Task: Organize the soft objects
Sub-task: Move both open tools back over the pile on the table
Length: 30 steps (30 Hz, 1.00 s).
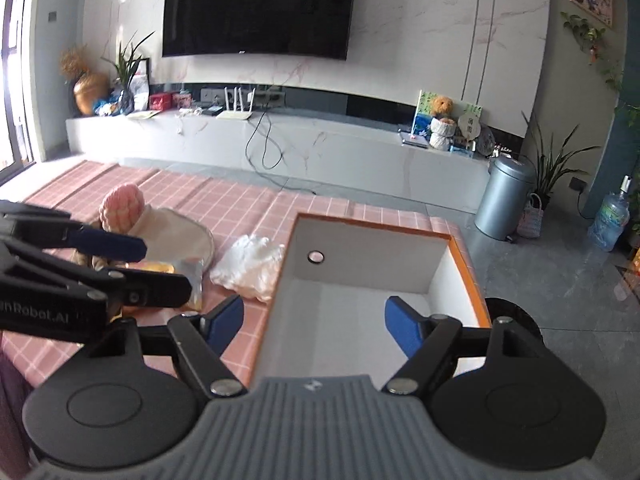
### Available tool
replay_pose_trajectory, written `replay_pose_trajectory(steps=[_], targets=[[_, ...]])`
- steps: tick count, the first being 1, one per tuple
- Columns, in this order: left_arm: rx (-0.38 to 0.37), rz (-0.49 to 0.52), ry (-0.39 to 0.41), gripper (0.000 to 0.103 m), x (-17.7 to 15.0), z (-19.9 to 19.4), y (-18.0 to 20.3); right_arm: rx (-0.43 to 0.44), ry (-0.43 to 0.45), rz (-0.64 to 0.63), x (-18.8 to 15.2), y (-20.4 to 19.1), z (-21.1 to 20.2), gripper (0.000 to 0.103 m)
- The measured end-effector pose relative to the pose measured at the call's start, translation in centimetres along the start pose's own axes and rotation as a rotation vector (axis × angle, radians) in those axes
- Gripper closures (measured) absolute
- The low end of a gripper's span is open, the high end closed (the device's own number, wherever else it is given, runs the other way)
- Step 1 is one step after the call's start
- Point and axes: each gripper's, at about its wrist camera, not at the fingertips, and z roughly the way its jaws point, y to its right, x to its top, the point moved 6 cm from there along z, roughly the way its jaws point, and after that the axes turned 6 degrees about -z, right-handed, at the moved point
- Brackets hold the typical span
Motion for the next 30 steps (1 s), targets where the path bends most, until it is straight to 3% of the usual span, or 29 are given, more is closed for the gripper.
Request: replay_pose_trajectory(steps=[9,15,21,30], targets=[[0.123,-0.163,0.028,0.031,-2.3,-2.6,-7.0,0.027,-0.001,0.084,0.0,-6.6,2.2,0.026],[0.165,-0.266,-0.040,0.031,-5.7,-3.2,-11.3,0.094,-0.076,0.094,-2.2,-10.1,4.5,0.027],[0.202,-0.313,-0.110,0.033,-8.7,-2.7,-13.9,0.138,-0.167,0.046,-4.3,-12.8,6.7,0.028],[0.244,-0.278,-0.185,0.036,-10.3,-1.2,-15.8,0.175,-0.255,0.022,-5.3,-14.3,10.7,0.027]])
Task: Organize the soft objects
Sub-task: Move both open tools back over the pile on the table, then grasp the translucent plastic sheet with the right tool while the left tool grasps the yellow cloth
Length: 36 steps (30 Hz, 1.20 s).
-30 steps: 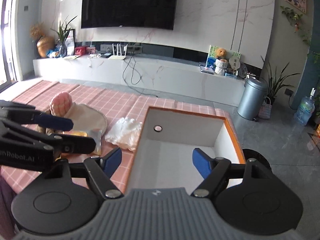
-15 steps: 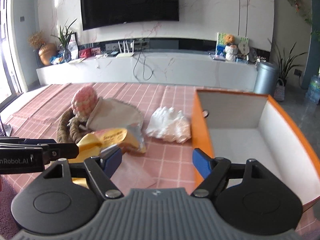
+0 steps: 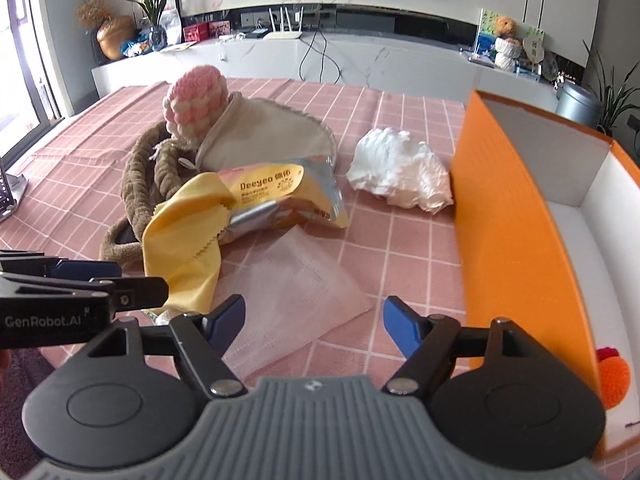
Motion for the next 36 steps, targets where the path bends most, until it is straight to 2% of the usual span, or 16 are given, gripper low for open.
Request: replay_pose_trajectory(steps=[13,19,21,22,23,24,26,27,32,33,34,36], targets=[[-0.016,-0.015,-0.045,0.037,0.4,2.2,-1.1,0.049,-0.096,0.019,0.2,0.0,4.8,0.027],[-0.014,0.017,-0.029,0.040,0.6,2.5,-0.5,0.020,-0.073,-0.057,0.0,-1.2,5.3,0.027],[0.001,0.039,-0.001,0.040,0.9,2.2,-0.2,0.025,-0.061,-0.065,0.2,-1.2,5.2,0.034],[0.014,0.059,0.016,0.040,1.0,2.1,0.0,0.030,-0.054,-0.074,0.3,-1.4,5.1,0.044],[0.024,0.081,0.034,0.040,1.2,1.9,0.3,0.035,-0.048,-0.085,0.4,-1.5,5.0,0.057],[0.025,0.093,0.047,0.040,1.5,1.9,0.6,0.042,-0.042,-0.099,0.5,-1.8,4.9,0.065],[0.028,0.095,0.061,0.040,1.9,2.0,0.8,0.048,-0.040,-0.129,0.5,-2.1,4.9,0.099],[0.033,0.098,0.072,0.040,2.2,2.2,1.0,0.044,-0.043,-0.134,0.5,-2.2,4.8,0.103],[0.077,0.178,0.090,0.041,2.7,3.3,1.9,0.036,-0.060,-0.062,0.4,-0.3,4.7,0.103],[0.088,0.205,0.090,0.051,2.6,3.5,2.2,0.031,-0.060,-0.047,0.4,0.0,4.6,0.103],[0.108,0.232,0.092,0.054,2.4,3.6,2.4,0.027,-0.058,-0.040,0.4,0.3,4.5,0.103],[0.132,0.269,0.095,0.076,2.1,3.8,2.6,0.029,-0.058,-0.027,0.5,0.6,4.5,0.103]])
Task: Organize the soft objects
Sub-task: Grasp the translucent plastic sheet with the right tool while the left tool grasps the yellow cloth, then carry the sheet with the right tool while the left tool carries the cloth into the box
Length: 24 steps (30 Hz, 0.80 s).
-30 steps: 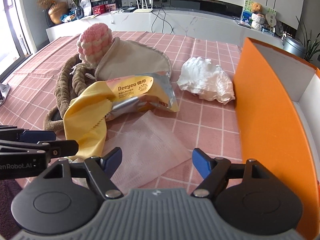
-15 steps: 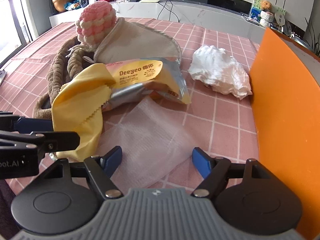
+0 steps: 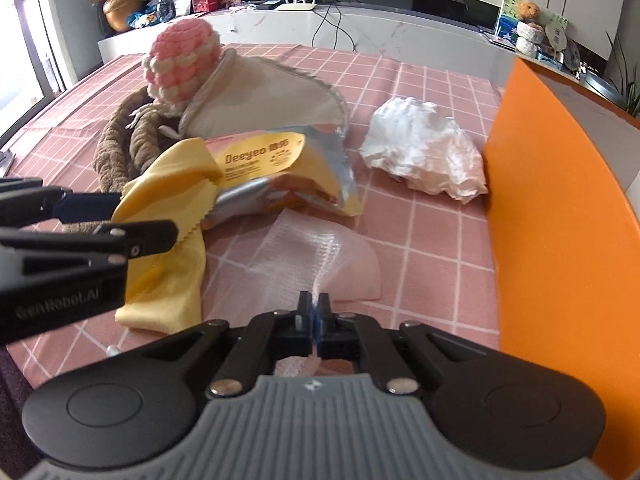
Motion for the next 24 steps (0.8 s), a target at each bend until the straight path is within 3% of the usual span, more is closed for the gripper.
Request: replay_pose_trajectory(steps=[3,7,11,14,24], targets=[[0.020,0.013,0.008,0.091,-0.2,-0.3,-0.1,0.008,-0.002,0.011,0.0,0.1,0.0,0.103],[0.043,0.074,0.046,0.101,-0.2,-1.5,0.6,0.014,-0.001,0.022,-0.1,0.2,-0.2,0.103],[0.023,0.139,0.044,0.102,-0.7,-2.2,1.9,0.021,0.012,0.029,0.0,0.3,-0.8,0.103],[-0.030,0.108,0.033,0.102,-0.9,-2.7,2.5,0.025,0.035,0.027,0.1,0.3,-1.6,0.103],[-0.029,0.071,0.115,0.102,1.0,-6.0,3.1,0.045,0.147,0.048,0.8,1.3,-6.5,0.103]])
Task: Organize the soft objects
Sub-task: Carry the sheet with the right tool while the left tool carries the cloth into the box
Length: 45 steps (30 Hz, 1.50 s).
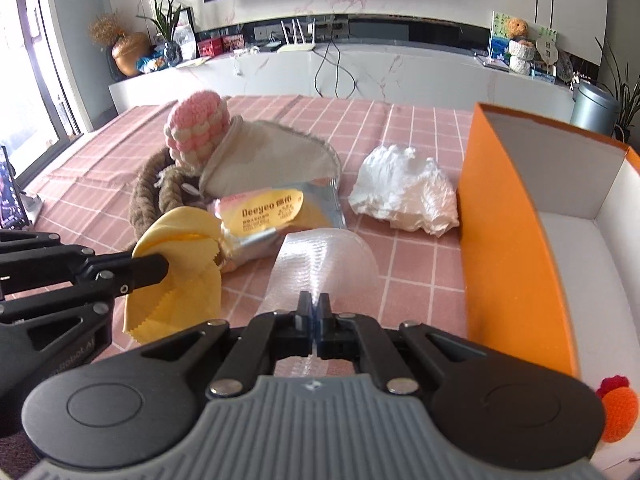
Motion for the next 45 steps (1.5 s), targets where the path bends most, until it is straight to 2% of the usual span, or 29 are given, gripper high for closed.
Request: replay_pose_trajectory(steps=[5,11,18,23,27,31,36,45], targets=[[-0.009,-0.017,0.053,0.102,1.7,-1.8,0.5,0.003,0.070,0.010,1.0,0.8,-3.1,0.103],[-0.064,-0.025,0.114,0.102,4.4,-3.5,2.3,-0.008,0.152,0.028,2.4,3.1,-7.0,0.103],[-0.210,-0.049,0.183,0.102,8.9,-4.8,5.5,-0.071,0.249,-0.009,4.6,6.5,-11.8,0.103],[-0.340,-0.034,0.198,0.102,12.7,-4.5,8.7,-0.125,0.251,-0.010,5.6,10.4,-13.8,0.103],[-0.445,-0.006,0.151,0.102,14.8,-2.6,12.1,-0.171,0.215,-0.022,5.4,13.8,-14.3,0.103],[-0.495,0.056,0.077,0.102,15.5,0.3,15.7,-0.194,0.149,-0.012,4.5,17.0,-13.4,0.103],[-0.510,0.125,-0.052,0.102,14.2,4.4,18.9,-0.183,0.059,0.033,2.9,19.8,-10.7,0.103],[-0.500,0.182,-0.199,0.102,11.9,8.0,20.7,-0.133,-0.075,0.053,0.2,20.6,-4.9,0.103]])
